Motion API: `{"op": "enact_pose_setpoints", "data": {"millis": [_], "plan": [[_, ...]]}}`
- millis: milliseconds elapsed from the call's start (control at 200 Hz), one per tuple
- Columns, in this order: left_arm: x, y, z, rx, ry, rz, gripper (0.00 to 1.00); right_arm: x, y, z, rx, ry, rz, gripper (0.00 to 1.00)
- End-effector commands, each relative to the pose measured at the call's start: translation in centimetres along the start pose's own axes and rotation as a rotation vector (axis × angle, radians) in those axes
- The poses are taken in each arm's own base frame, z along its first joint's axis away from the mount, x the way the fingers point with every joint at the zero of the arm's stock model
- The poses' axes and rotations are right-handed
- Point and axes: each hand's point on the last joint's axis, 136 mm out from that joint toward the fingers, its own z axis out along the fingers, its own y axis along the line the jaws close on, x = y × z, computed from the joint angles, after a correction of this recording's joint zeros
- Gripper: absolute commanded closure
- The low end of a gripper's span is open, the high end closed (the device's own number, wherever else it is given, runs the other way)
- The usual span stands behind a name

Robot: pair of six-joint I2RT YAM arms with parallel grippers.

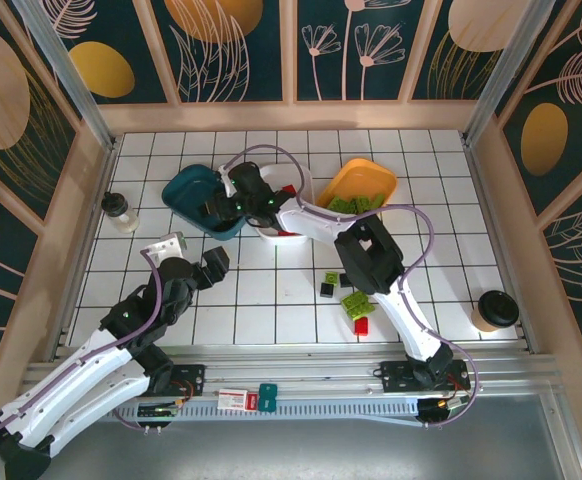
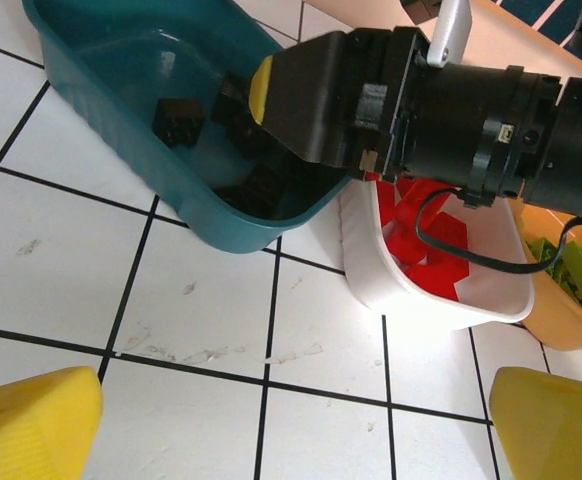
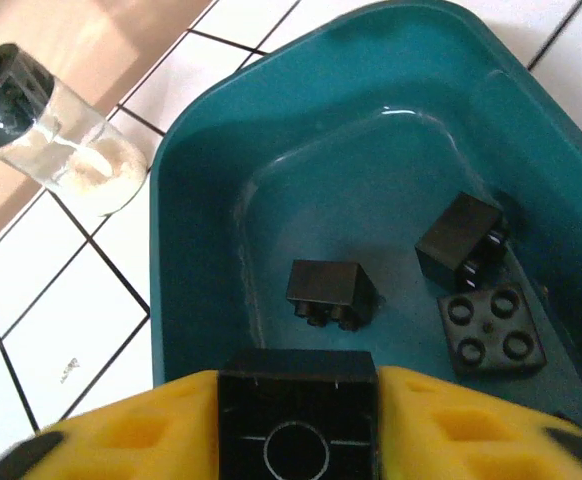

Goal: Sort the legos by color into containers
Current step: Place the lego in the container, then pick up the lego from the middle-left of the table.

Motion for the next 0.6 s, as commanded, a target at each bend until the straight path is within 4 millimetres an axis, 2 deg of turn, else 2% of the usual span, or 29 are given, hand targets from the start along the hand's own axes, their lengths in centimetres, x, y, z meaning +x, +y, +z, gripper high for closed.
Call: {"op": "enact_pose_setpoints", "data": {"millis": [0, 95, 170, 295, 405, 500, 591], "plan": [[0.3, 0.2, -0.3, -0.001, 0.019, -0.019, 0.01, -2.8, 1.5, -0.8, -0.048, -0.054, -0.02, 0.49], [0.1, -0.6, -0.5, 0.033, 0.02, -0.02, 0.01, -3.7, 1.9, -1.8, -0.052, -0.076, -0.025, 0.45], [0.0, -1.3, -0.4, 0.062, 0.028, -0.01, 0.01, -4.1, 2.0, -3.5, -0.038, -0.107, -0.025, 0.44], [0.6, -2.5, 0.4, 0.089, 0.067, 0.021, 0.01, -4.3, 1.3, -8.0, 0.01, -0.18, -0.01, 0.43], [1.9, -4.4, 2.0, 0.145, 0.134, 0.05, 0.02, -3.0, -0.4, -12.9, 0.073, -0.238, 0.027, 0.43], [3.2, -6.4, 3.3, 0.204, 0.194, 0.077, 0.09, -0.8, -2.4, -17.4, 0.145, -0.276, 0.072, 0.43], [4.5, -8.7, 4.3, 0.236, 0.231, 0.144, 0.1, 1.5, -4.9, -21.8, 0.247, -0.301, 0.12, 0.43]]}}
